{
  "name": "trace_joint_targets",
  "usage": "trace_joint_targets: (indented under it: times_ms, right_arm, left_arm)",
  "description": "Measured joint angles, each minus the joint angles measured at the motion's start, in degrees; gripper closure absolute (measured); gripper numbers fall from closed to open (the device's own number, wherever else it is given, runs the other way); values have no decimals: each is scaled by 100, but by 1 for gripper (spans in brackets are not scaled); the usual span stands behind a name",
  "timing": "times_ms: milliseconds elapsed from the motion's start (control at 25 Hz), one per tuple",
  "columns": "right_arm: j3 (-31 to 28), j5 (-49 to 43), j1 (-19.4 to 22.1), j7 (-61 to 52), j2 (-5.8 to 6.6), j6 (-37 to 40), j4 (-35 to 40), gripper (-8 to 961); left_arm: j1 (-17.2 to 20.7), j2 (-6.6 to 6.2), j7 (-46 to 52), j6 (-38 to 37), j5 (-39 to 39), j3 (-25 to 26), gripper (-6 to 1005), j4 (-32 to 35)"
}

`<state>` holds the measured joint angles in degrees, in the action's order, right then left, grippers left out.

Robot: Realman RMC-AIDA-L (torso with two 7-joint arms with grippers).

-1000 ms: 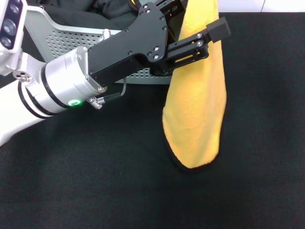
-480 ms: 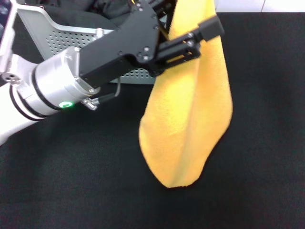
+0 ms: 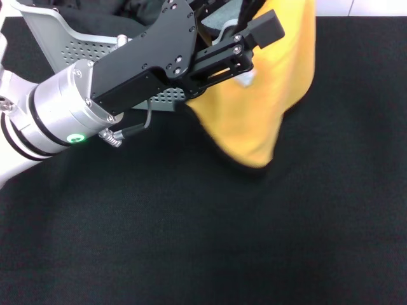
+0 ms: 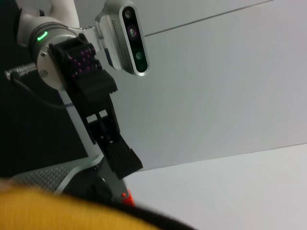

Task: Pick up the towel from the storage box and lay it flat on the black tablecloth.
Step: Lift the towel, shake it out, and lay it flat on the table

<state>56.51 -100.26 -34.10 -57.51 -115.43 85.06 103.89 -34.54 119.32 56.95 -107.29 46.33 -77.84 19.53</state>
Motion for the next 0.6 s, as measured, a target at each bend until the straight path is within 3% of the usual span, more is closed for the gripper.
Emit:
trace_joint_targets:
  times_ms: [600]
  right_arm:
    - [228, 9, -65, 86, -4, 24, 84, 913]
  left_arm:
    - [-115, 94, -175, 491, -223, -7, 225, -70]
